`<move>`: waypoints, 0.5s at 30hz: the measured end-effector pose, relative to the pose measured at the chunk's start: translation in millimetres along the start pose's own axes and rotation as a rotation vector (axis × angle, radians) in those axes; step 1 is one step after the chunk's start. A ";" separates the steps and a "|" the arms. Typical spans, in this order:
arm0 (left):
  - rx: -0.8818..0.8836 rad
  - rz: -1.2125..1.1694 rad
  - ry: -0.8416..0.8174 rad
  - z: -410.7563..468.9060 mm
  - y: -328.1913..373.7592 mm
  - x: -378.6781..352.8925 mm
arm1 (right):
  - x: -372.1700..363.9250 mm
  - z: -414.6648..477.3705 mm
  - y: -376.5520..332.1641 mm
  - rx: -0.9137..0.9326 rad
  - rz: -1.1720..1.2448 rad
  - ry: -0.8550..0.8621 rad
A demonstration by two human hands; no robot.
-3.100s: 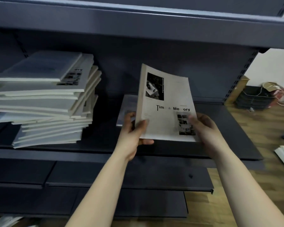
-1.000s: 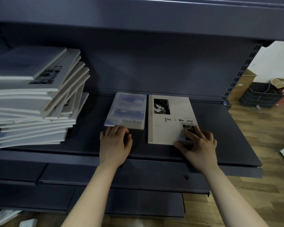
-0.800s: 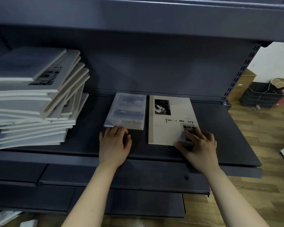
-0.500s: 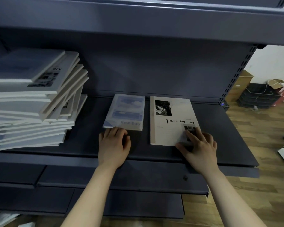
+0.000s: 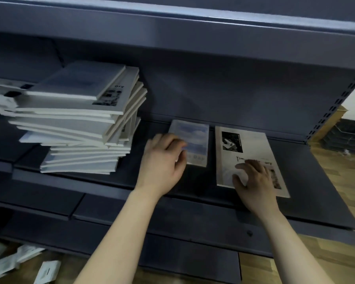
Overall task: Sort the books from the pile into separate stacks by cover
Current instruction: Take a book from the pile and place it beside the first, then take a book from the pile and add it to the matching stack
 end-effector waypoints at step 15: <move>0.416 0.411 0.144 91.5 -185.4 156.1 | -60.6 8.1 -121.7 0.063 0.143 -0.086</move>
Point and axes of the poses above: each hand's wrist, its own z-axis towards the middle knuckle, its own x-axis out of the back of the hand, y = z × x, the point moved 2 cm from there along z, towards the middle knuckle, and after that the axes turned 12 degrees about y, right-handed, at the moved point
